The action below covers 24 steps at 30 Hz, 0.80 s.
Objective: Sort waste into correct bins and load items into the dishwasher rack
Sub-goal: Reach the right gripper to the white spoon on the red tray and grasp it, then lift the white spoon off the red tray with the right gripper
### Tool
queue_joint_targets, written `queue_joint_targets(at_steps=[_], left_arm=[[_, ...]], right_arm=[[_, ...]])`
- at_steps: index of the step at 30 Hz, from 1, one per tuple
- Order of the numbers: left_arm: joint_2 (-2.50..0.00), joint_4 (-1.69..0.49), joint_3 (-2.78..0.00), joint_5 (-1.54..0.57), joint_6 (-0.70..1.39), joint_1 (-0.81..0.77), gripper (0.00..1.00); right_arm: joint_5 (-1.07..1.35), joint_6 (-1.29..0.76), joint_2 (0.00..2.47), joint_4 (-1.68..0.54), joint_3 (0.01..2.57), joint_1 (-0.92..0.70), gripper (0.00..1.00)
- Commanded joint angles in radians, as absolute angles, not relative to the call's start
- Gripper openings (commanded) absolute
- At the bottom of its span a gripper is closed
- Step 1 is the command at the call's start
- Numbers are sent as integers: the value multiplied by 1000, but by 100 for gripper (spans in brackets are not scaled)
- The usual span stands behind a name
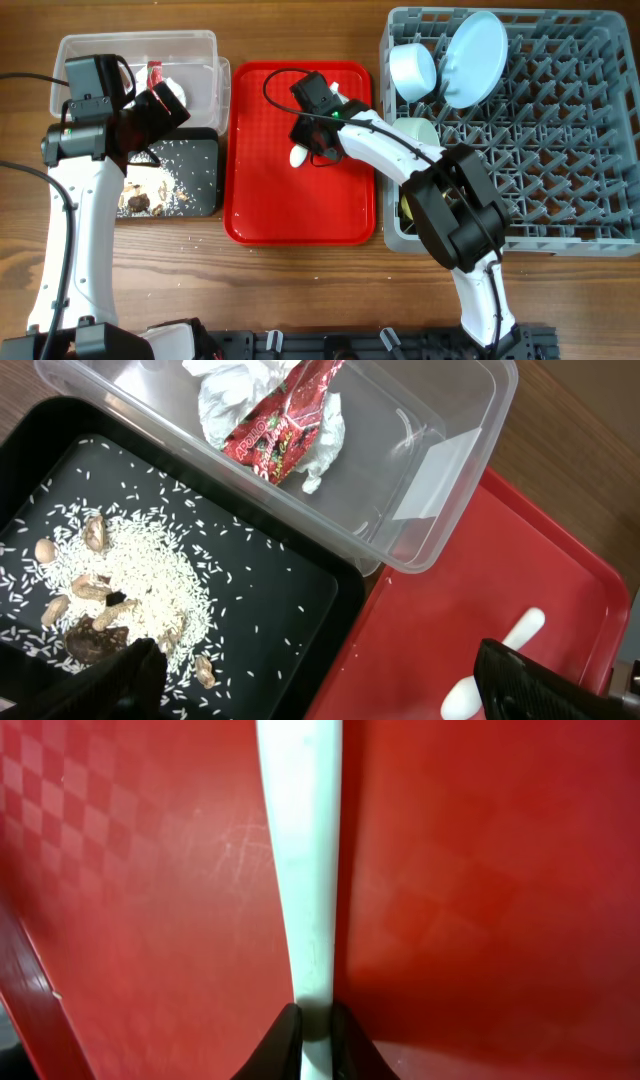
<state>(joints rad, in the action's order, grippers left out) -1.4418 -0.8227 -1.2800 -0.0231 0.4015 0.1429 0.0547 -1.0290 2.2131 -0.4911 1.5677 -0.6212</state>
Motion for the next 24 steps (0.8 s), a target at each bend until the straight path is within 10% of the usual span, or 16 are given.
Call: queue_joint_targets(at_steps=[1,11,16,24], left_arm=[[-1448,-820,-1282,-13,397,147,100],[-1448,-820,-1282,-13,397,147,100],[-1448,-820,-1282,-13,397,147,100],[-1448,-820,-1282,-13,397,147,100]], right_arm=[[43,-915,2300,-516,1526,-630,4],[276,-644,2292,-508,1528,-602,4],[458,-603,2291,-514,1528,-601,40],[512,-639,2291,-525,1528,-630,51]])
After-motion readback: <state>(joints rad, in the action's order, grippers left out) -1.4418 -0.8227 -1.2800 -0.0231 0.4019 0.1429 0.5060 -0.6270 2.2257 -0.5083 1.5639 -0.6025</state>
